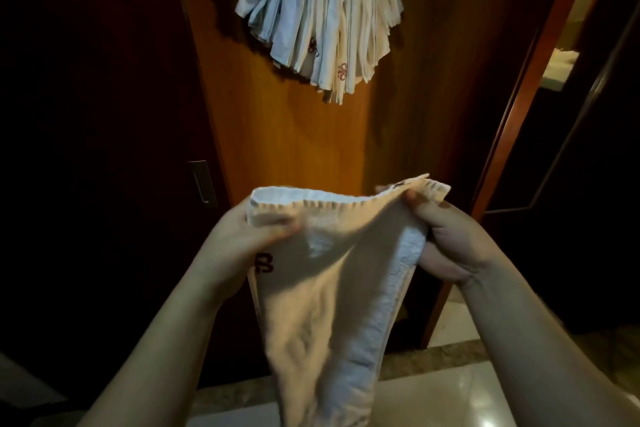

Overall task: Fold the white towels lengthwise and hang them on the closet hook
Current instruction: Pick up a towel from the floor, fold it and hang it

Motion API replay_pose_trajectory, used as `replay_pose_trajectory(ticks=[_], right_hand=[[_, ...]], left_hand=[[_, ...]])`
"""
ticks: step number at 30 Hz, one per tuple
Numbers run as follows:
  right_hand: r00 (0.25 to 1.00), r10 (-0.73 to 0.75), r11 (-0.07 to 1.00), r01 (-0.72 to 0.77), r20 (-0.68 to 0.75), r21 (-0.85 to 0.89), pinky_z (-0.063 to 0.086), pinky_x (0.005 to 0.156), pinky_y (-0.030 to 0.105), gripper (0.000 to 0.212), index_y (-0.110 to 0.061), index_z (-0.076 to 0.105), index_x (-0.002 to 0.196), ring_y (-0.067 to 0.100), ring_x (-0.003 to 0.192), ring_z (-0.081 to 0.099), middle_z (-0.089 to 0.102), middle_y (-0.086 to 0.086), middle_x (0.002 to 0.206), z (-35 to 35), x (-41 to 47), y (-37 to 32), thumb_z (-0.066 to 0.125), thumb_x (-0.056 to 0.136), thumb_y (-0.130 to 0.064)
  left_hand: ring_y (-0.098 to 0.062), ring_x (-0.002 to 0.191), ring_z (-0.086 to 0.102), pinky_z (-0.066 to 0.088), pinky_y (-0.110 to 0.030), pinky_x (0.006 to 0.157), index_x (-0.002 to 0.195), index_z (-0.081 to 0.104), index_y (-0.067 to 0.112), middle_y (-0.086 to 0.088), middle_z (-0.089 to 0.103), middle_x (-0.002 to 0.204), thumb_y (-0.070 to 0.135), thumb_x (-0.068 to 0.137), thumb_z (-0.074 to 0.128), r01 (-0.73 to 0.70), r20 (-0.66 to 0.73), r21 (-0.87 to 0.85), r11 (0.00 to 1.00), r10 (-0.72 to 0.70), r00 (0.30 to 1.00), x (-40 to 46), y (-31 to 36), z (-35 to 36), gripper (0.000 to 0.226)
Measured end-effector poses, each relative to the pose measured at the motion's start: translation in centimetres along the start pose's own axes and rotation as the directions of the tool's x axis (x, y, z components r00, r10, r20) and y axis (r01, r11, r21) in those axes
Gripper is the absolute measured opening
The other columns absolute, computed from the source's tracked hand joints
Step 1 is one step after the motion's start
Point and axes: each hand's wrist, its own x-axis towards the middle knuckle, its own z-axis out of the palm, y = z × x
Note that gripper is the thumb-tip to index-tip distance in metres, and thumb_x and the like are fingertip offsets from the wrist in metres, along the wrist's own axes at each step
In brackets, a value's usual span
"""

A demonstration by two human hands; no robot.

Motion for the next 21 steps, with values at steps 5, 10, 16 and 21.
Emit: replay_pose_trajectory(ticks=[5,10,16,21], right_hand=[[0.996,0.035,0.993,-0.045,-0.085,-0.108,0.060,0.079,0.036,0.029,-0.010,0.073,0.116,0.031,0.106,0.071,0.071,0.021,0.116,0.5,0.5,0.6,0.065,0.091,-0.023],[0.949,0.146,0.964,-0.200,-0.281,-0.174,0.060,0.083,0.046,0.039,-0.006,0.058,0.132,0.036,0.110,0.069,0.070,0.020,0.120,0.5,1.3,1.7,0.058,0.098,-0.024],[0.788,-0.089,0.897,-0.203,-0.609,-0.393,0.059,0.064,0.028,0.022,-0.023,0.071,0.099,0.010,0.077,0.075,0.078,-0.007,0.090,3.0,-0.5,6.5,0.058,0.100,-0.040],[0.817,-0.233,0.779,-0.168,-0.528,-0.604,0.051,0.064,0.019,0.030,-0.036,0.067,0.101,0.000,0.077,0.071,0.074,-0.016,0.086,5.7,-2.7,10.7,0.043,0.101,-0.054]], left_hand=[[-0.024,0.089,0.075,0.060,-0.032,0.074,0.091,0.081,0.023,-0.009,0.078,0.095,0.018,0.078,0.064,0.139,-0.166,0.002,0.990,-0.137,0.977,0.3,-2.0,-0.6,0.022],[-0.023,0.080,0.076,0.055,-0.029,0.064,0.088,0.081,0.026,-0.008,0.078,0.089,0.029,0.078,0.067,0.265,-0.260,-0.023,0.964,-0.262,0.930,0.4,-3.5,-0.1,0.016],[-0.021,0.070,0.069,0.048,-0.034,0.065,0.083,0.076,0.015,-0.016,0.074,0.081,0.051,0.078,0.065,0.322,-0.428,0.004,0.947,-0.290,0.856,-1.4,-5.1,3.4,0.037],[-0.013,0.079,0.072,0.055,-0.037,0.072,0.084,0.076,0.021,0.000,0.075,0.079,0.047,0.096,0.057,0.341,-0.429,0.139,0.930,-0.254,0.867,-3.8,-4.7,7.1,0.034]])
